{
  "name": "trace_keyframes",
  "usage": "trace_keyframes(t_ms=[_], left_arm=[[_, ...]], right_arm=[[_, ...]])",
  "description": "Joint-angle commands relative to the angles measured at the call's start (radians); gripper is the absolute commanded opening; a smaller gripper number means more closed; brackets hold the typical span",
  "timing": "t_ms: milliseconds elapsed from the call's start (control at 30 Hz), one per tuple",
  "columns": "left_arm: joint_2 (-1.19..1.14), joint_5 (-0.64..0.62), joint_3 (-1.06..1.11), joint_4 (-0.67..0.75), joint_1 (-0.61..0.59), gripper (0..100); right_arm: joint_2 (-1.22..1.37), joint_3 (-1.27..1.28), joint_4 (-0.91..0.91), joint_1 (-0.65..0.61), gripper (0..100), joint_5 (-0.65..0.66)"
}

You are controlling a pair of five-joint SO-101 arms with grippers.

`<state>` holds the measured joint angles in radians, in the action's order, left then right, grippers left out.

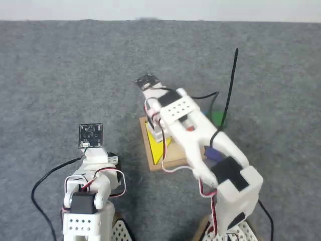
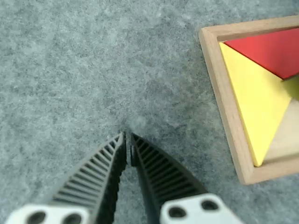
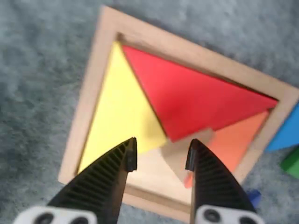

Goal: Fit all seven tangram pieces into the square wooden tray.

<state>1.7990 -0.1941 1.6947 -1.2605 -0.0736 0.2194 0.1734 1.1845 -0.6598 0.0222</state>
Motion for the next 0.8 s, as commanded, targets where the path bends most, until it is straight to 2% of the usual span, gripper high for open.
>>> trace_keyframes(t_ms=[0,167,367,533,767], left_arm=[[0.020,0.011,-0.012,-0.002,-0.006,1],[0.020,0.011,-0.012,-0.002,-0.006,1],[0.020,0.011,-0.012,-0.002,-0.006,1],[0.020,0.011,-0.012,-0.002,-0.006,1],[0.020,0.011,-0.012,-0.002,-0.006,1]], right_arm=[[-0.157,0.098,-0.114,-0.030,17.9,0.014],[-0.294,0.290,-0.234,-0.022,10.2,0.014],[-0.323,0.358,-0.214,0.058,2.7,0.015],[-0.320,0.364,-0.209,0.119,2.3,0.015],[-0.217,0.354,-0.220,0.127,2.3,0.057]])
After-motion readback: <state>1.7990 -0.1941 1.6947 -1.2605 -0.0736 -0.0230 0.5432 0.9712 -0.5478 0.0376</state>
